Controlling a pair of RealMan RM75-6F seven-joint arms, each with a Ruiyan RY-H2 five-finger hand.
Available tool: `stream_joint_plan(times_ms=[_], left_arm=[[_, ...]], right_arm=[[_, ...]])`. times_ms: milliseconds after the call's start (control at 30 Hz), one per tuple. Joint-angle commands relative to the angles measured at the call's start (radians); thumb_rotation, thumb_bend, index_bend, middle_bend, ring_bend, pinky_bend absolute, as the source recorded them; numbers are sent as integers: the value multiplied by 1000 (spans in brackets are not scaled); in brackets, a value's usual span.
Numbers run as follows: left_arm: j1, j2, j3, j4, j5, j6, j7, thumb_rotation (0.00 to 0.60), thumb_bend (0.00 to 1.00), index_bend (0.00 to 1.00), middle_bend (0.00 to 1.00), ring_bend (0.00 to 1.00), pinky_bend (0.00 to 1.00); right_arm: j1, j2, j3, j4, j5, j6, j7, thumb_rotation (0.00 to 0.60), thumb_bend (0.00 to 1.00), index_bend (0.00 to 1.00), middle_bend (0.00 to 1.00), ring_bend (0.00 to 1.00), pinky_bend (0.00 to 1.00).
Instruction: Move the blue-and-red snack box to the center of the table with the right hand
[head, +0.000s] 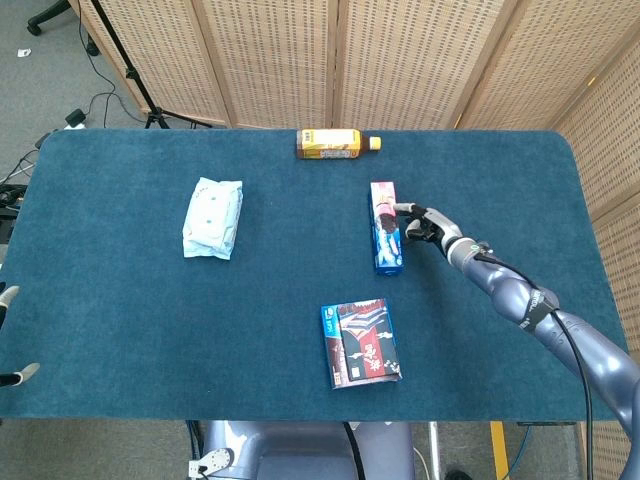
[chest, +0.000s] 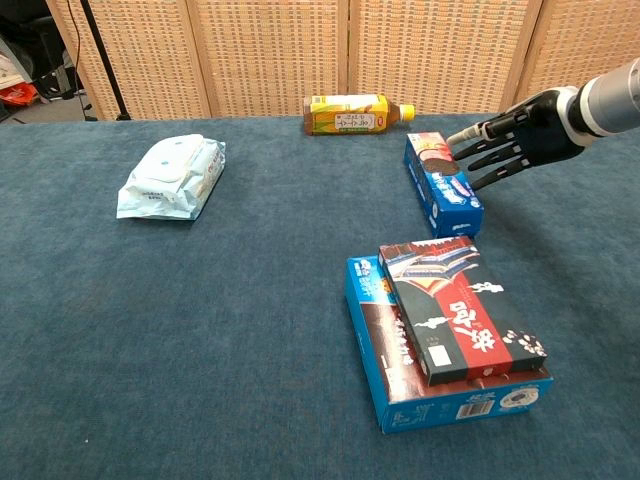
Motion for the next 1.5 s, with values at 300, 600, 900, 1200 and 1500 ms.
stream_joint_plan(times_ms=[300, 600, 900, 1200, 1500], left_arm=[[1, 8, 1, 6, 8, 0, -27, 600, 0, 0, 0, 0, 0], [3, 18, -1, 15, 9, -1, -65, 600, 0, 0, 0, 0, 0], [-1, 21, 1, 14, 8, -10, -70, 600, 0, 0, 0, 0, 0], [2, 21, 4, 13, 18, -4, -73, 600, 0, 0, 0, 0, 0], [4, 15, 7, 16, 30, 6, -61, 600, 0, 0, 0, 0, 0]], right_arm=[[130, 10, -151, -128, 101, 120, 68, 600, 1000, 136, 102, 65, 302], [264, -25, -254, -212, 244, 254, 60, 600, 1000, 136, 102, 65, 302], [326, -28, -299, -244, 340, 329, 14, 600, 1000, 136, 102, 64, 302], [262, 101, -249, -346, 299, 444, -37, 600, 1000, 136, 102, 64, 302], [3, 337, -232, -638, -93, 705, -123, 600, 326, 117, 0, 0, 175]])
